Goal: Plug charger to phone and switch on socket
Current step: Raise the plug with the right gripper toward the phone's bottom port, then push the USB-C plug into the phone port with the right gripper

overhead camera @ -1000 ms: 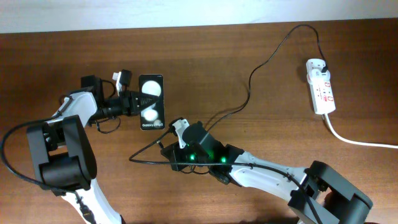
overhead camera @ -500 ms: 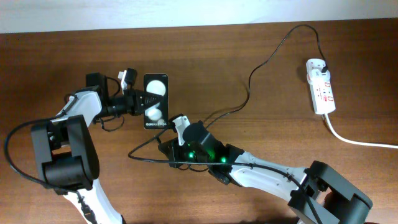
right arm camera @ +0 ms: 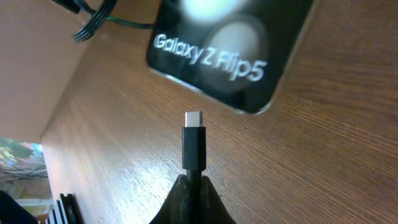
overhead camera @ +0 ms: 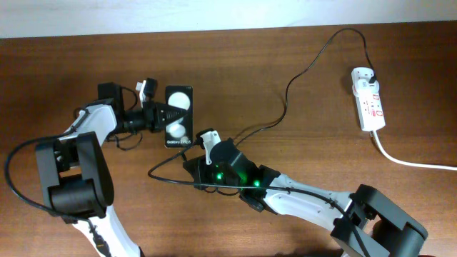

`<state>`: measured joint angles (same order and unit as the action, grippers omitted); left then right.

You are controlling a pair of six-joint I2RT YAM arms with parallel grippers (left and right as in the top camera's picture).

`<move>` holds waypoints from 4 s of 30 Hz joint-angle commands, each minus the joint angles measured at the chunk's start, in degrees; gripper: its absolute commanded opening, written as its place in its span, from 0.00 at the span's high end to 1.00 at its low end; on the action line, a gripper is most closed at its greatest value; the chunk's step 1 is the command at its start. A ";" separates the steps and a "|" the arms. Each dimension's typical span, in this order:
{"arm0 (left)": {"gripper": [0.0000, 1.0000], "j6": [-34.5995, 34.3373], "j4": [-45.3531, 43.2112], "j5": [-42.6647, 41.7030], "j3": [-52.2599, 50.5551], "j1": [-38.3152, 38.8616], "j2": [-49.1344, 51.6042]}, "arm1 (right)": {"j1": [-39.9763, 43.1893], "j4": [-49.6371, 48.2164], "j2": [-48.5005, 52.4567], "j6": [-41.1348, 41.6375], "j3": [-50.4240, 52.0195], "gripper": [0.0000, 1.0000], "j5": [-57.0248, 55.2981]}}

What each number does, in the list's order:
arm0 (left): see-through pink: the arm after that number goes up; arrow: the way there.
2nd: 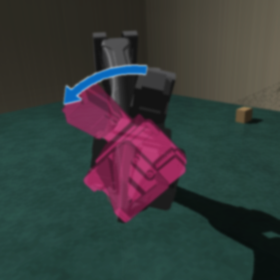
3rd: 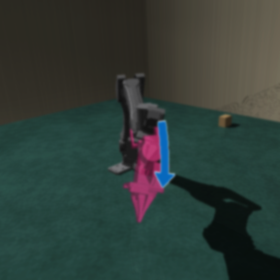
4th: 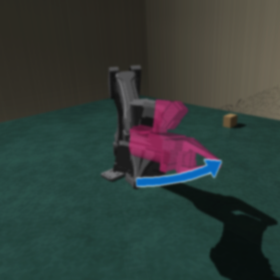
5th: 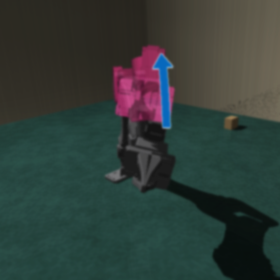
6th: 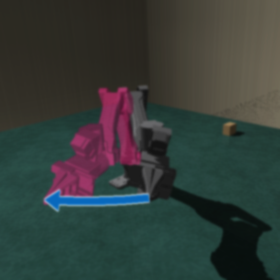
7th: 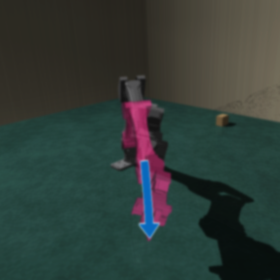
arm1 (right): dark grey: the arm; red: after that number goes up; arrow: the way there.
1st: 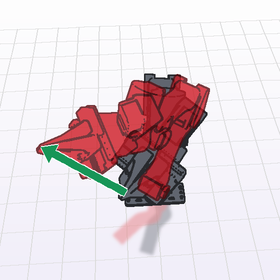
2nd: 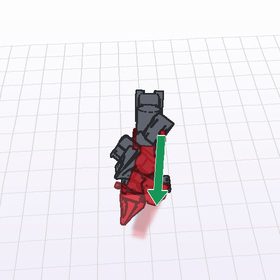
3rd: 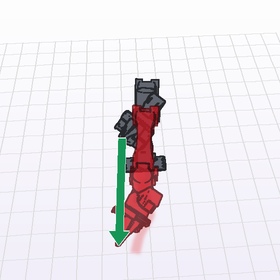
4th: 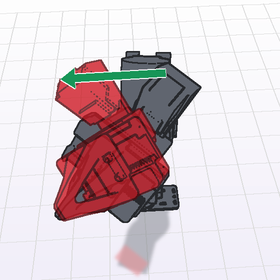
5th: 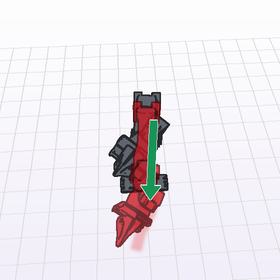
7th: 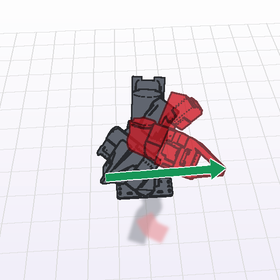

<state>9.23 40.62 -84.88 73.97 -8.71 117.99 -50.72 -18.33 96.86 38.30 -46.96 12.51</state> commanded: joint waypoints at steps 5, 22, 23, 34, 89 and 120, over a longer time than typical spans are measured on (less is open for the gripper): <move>1.00 20.06 16.98 -5.25 -0.09 -10.05 -0.26 | -0.37 -0.15 0.35 0.17 0.13 0.96 4.46; 1.00 20.20 15.39 -5.29 -0.09 -9.18 -0.26 | -12.28 -8.70 2.93 5.77 0.13 0.96 -25.18; 1.00 20.20 15.17 -5.27 -0.09 -8.76 -0.26 | -12.28 -10.47 3.91 5.77 0.13 0.96 -25.18; 1.00 20.00 14.10 -5.27 -0.04 -8.52 -0.26 | -12.28 -12.26 4.79 5.75 0.09 0.96 -25.22; 1.00 11.91 10.60 -5.29 0.76 -4.94 -0.26 | -13.33 -18.80 9.55 5.68 0.02 0.96 -32.52; 1.00 10.27 8.41 -5.29 0.76 -4.07 -0.26 | -12.61 -19.37 9.55 5.44 0.02 0.96 -30.99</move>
<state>20.25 49.15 -87.90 73.73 -13.37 117.99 -63.83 -37.60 105.82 44.49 -46.70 -18.48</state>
